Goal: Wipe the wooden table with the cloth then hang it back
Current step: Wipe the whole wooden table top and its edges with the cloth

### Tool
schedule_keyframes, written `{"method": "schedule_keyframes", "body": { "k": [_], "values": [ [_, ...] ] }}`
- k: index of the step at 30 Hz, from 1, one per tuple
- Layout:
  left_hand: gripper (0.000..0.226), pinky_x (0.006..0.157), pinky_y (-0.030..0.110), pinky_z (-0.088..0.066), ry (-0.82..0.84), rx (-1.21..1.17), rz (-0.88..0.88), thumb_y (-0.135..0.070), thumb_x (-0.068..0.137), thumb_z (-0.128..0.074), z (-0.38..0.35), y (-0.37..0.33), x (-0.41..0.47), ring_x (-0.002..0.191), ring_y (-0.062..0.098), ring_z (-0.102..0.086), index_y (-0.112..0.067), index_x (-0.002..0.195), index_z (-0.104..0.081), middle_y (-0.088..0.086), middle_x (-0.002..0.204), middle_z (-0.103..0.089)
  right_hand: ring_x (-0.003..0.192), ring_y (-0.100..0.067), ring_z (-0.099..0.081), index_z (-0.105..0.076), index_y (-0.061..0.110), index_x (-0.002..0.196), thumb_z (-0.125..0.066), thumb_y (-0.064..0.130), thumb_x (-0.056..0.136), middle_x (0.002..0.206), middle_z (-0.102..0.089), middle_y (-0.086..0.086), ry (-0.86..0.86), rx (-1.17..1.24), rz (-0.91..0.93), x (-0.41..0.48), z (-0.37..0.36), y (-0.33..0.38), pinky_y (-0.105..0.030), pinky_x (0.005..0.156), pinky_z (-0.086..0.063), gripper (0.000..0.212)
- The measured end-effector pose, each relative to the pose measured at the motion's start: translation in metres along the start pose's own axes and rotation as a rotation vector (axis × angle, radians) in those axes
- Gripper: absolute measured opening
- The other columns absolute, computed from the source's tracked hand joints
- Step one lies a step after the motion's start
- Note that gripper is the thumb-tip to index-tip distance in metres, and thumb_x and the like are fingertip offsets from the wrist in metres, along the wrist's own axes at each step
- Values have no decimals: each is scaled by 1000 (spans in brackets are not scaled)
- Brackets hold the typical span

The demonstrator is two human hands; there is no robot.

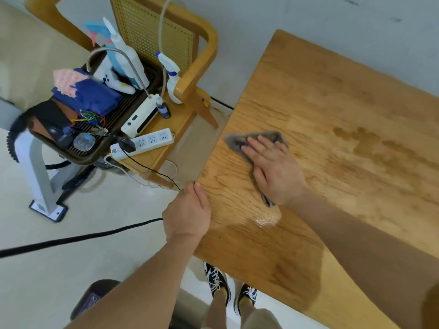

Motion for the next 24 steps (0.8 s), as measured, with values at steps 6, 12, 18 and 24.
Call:
{"method": "schedule_keyframes", "body": {
  "k": [6,12,18,24],
  "values": [
    [35,56,30,-37,10,11,-11,-38,101,-13,-3,-1,6,58,19,-49,-23,90,-43,-7,66,-49,147,-20,-23,-37,22,148,-28,30,98,157,-32,1,-78,-81,-311,86,11,-27,-43,118,-15,52],
    [36,61,31,-37,7,23,-2,-41,100,-11,-1,2,0,61,18,-48,-25,88,-41,-8,67,-47,145,-21,-29,-44,20,145,-30,32,93,153,-39,1,49,-41,-69,-10,-24,61,-48,118,-23,55],
    [36,63,31,-33,-20,41,31,-40,101,-13,0,1,0,63,20,-45,-24,86,-41,-6,65,-44,144,-15,-30,-46,25,143,-43,36,92,151,-42,6,235,-89,368,-115,-47,93,-42,116,-21,53],
    [34,63,31,-33,-25,54,38,-40,101,-13,0,-2,3,62,17,-43,-23,88,-40,-9,62,-41,144,-23,-31,-47,17,143,-34,31,94,151,-41,-3,39,-33,26,-10,-4,-4,-50,116,-24,52]
  ]
}}
Point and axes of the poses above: each hand's wrist, its own x-axis towards the middle knuckle, its own z-axis out of the back of the hand, y = z × x, the point moved 8 cm from there along x, towards the middle knuckle
